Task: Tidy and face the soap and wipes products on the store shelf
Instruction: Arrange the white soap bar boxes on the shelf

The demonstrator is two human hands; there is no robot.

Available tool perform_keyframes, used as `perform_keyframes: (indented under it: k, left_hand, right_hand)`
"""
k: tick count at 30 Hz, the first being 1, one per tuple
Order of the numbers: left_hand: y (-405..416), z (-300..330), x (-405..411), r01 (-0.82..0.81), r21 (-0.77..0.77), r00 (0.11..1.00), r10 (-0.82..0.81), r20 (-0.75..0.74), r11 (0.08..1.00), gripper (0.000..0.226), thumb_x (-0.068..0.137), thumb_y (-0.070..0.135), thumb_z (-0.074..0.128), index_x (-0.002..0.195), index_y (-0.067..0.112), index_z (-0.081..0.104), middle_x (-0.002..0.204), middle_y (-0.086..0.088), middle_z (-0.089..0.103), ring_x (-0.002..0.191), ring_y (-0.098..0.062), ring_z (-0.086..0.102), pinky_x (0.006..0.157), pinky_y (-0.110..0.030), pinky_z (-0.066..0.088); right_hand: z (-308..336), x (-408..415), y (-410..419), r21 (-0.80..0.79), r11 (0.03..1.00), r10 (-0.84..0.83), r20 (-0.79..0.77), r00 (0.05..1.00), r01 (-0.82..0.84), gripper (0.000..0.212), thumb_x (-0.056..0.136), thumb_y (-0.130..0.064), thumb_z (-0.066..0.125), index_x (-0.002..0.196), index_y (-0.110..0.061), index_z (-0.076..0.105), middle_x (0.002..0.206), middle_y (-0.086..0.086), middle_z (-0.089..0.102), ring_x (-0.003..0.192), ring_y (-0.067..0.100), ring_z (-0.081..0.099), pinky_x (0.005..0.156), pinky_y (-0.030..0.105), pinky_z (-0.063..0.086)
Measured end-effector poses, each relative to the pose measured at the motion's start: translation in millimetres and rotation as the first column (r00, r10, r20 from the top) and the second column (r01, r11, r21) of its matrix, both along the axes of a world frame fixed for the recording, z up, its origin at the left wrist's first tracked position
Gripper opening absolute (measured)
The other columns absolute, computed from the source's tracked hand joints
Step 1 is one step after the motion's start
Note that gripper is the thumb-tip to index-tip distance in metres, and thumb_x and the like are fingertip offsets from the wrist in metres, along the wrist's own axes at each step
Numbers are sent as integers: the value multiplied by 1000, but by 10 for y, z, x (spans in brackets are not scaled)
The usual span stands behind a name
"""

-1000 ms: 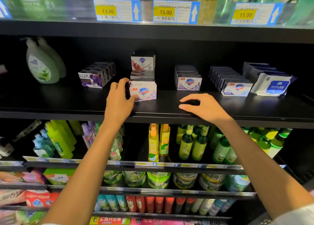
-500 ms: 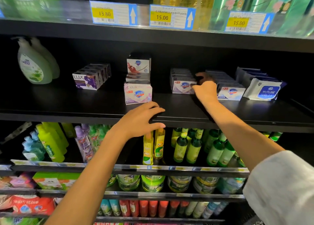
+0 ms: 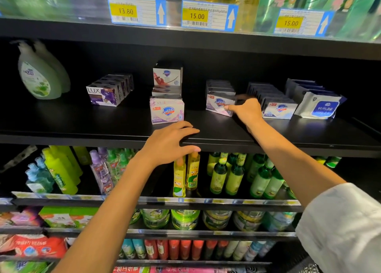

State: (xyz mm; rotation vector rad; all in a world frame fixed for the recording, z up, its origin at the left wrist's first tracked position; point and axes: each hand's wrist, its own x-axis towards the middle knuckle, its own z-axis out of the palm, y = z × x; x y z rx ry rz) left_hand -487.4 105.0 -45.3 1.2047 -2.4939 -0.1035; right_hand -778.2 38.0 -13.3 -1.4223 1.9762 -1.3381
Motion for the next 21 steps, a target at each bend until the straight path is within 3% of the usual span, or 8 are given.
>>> perform_keyframes:
  k: [3,7,10,13,17,20,21]
  left_hand:
    - [5,0,-1,-2,7,1000,2,-1,1000,66,95,70,55,153,41,46,157,16,42,143,-9,41,100,-39,48]
    - [8,-3,-3,-11,6,1000,11,-11,1000,65,95,69,57,153,41,46,156,17,42,142,-9,41,98,-37,47]
    - [25,2,-16,-6,12,1000,6,-2,1000,65,95,68,57,153,41,46,156,17,41,141,-9,42,97,-36,47]
    - [47,51,-32,-2,78,999,4,-35,997,66,95,68,55,154,39,46,156,16,41,141,-9,42,103,-41,47]
    - [74,143,-96,59,151,945,-7,-327,987,59,98,55,61,151,28,52,149,7,52,135,-10,48,112,-38,46]
    - [22,221,-271,59,226,821,82,-566,972,52,101,42,65,148,26,53,141,9,57,128,-6,54,102,-21,46]
    - [-9,262,-358,82,282,755,125,-643,956,50,101,40,66,147,27,54,139,8,59,125,-7,57,100,-21,50]
  right_hand:
    - [-6,12,89,-28,1000,14,131,991,-10,53,67,-40,97,93,-1,71,82,2,71,73,16,66,65,32,55]
    - [57,105,369,-156,974,212,386,898,-162,32,86,-13,86,110,-14,65,107,7,76,95,18,76,76,34,64]
    - [57,85,558,-187,952,305,494,814,-243,28,91,-14,81,114,-11,66,111,11,77,105,22,76,87,46,64]
    - [41,56,730,-197,931,366,526,768,-309,36,94,-18,78,126,-7,65,117,10,77,113,22,74,94,49,61]
    - [-11,42,832,-211,913,407,533,742,-349,35,96,-17,74,129,-7,65,119,10,77,117,22,72,100,51,58]
    - [6,54,851,-220,907,419,545,726,-358,34,97,-16,73,129,-6,65,120,10,76,119,22,71,100,52,59]
    - [14,53,860,-221,905,423,550,720,-363,34,97,-16,73,129,-6,65,121,10,76,119,22,71,100,52,59]
